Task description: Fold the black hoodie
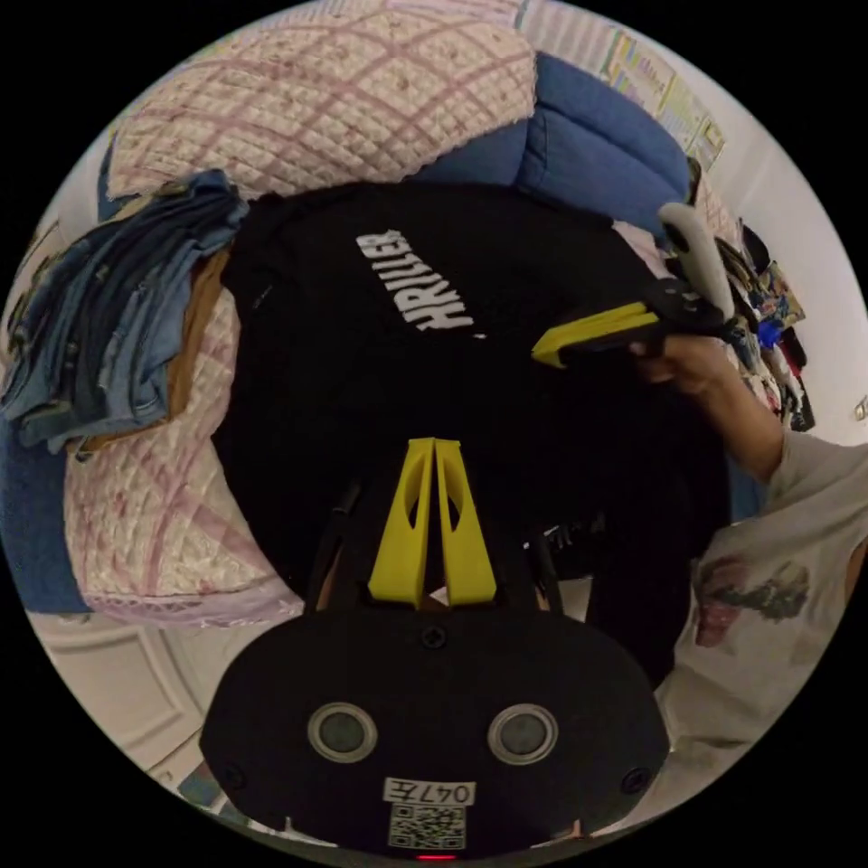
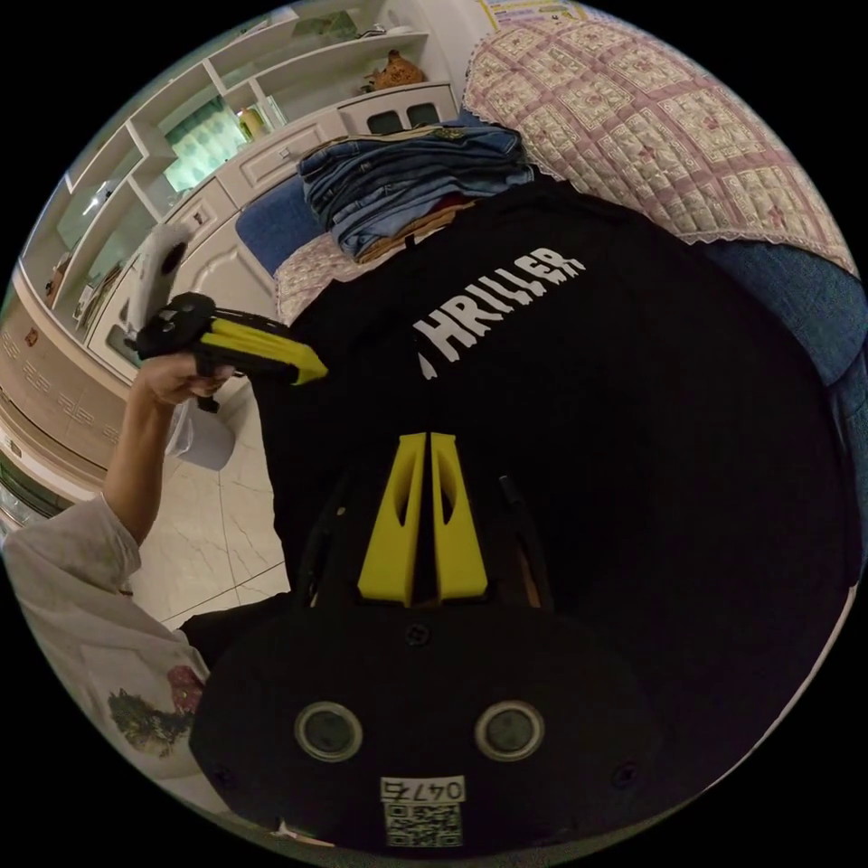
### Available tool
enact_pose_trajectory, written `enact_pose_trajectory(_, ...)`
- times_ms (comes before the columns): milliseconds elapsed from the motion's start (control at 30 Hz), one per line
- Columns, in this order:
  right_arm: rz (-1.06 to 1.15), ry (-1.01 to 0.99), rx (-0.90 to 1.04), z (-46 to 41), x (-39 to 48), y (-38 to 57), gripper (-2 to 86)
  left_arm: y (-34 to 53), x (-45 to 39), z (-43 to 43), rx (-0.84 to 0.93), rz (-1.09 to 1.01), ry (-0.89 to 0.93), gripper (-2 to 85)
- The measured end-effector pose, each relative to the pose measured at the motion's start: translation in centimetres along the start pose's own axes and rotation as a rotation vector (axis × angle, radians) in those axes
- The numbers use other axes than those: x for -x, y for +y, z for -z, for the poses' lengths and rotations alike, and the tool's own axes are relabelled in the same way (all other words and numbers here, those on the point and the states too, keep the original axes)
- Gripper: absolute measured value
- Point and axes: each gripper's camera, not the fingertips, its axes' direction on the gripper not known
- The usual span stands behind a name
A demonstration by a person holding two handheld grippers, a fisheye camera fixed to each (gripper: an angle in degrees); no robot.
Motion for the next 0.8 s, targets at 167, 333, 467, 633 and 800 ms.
enact_pose_trajectory(167,0.005,-0.002,-0.001,-1.9,0.7,3.0,-1.0,-3.4,4.9,-2.2,-0.013,0.049,0.023,-1.0)
enact_pose_trajectory(333,0.003,-0.009,-0.01,-3.9,1.5,6.5,-1.0,-5.6,11.4,-2.3,-0.107,0.199,-0.118,-1.0)
enact_pose_trajectory(467,-0.009,-0.021,-0.019,-5.5,2.3,10.0,-1.0,-4.3,13.7,-2.2,-0.212,0.311,-0.26,-1.0)
enact_pose_trajectory(633,-0.004,0.03,-0.067,-6.2,4.2,14.5,-0.5,-0.2,10.2,-4.6,-0.23,0.176,-0.275,-1.0)
enact_pose_trajectory(800,-0.042,0.161,-0.1,-6.8,6.0,21.3,1.3,8.0,7.6,-7.6,-0.377,0.218,-0.276,-1.0)
